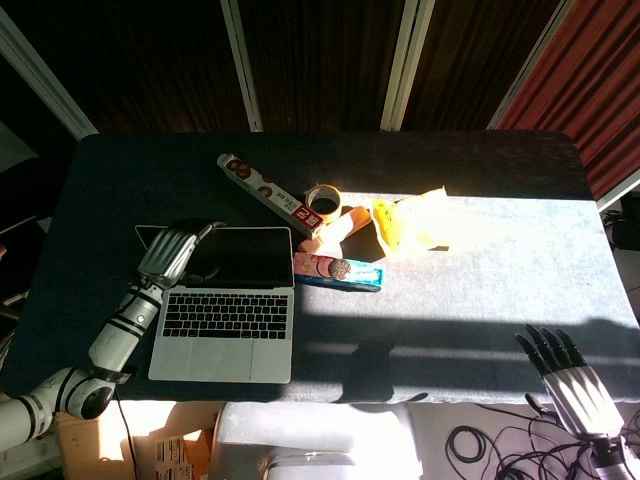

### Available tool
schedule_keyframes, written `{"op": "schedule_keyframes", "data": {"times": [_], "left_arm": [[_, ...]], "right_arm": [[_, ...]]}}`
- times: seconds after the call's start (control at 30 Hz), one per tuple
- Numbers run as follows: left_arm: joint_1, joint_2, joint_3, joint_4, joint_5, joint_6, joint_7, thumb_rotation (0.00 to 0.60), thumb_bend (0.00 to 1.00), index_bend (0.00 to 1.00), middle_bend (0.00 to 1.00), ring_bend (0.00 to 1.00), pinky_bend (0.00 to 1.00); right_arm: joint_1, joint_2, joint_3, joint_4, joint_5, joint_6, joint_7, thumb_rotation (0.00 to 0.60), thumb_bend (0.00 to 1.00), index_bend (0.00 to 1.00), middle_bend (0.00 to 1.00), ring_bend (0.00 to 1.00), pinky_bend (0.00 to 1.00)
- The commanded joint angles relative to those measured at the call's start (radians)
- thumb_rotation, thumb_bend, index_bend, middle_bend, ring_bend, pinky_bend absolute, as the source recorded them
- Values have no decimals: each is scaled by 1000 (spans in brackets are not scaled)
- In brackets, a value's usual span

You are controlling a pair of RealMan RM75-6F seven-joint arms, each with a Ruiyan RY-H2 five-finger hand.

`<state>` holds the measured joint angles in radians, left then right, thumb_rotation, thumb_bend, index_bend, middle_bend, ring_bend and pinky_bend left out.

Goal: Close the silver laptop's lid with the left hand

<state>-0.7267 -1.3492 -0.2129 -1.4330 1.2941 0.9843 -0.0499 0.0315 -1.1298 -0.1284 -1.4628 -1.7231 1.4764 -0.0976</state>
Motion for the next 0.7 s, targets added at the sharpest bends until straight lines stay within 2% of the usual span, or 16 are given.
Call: {"op": "schedule_keyframes", "data": {"times": [0.03, 0.2, 0.37, 0.53, 0.67, 0.7], "left_arm": [[38, 58, 38, -111, 50, 59, 74, 600, 242, 302, 378, 263, 342], [78, 103, 90, -220, 117, 112, 145, 600, 242, 302, 378, 264, 349], [116, 139, 152, -279, 181, 143, 211, 593, 242, 302, 378, 264, 349], [164, 179, 224, -326, 243, 165, 248, 547, 242, 302, 378, 264, 350], [172, 186, 235, -333, 254, 169, 251, 512, 237, 302, 377, 264, 349], [182, 193, 256, -338, 273, 171, 254, 490, 230, 302, 376, 264, 350]], "right_arm": [[2, -2, 0, -4, 4, -7, -7, 600, 205, 0, 0, 0, 0], [-2, -1, 1, -8, -1, 0, -11, 600, 205, 0, 0, 0, 0], [-5, -2, -1, -11, -6, 1, -19, 600, 205, 0, 0, 0, 0], [-6, -4, -2, -16, -11, 0, -31, 600, 205, 0, 0, 0, 0], [-7, -5, -2, -17, -10, 0, -33, 600, 205, 0, 0, 0, 0], [-6, -6, -1, -17, -10, -2, -35, 600, 205, 0, 0, 0, 0]]}}
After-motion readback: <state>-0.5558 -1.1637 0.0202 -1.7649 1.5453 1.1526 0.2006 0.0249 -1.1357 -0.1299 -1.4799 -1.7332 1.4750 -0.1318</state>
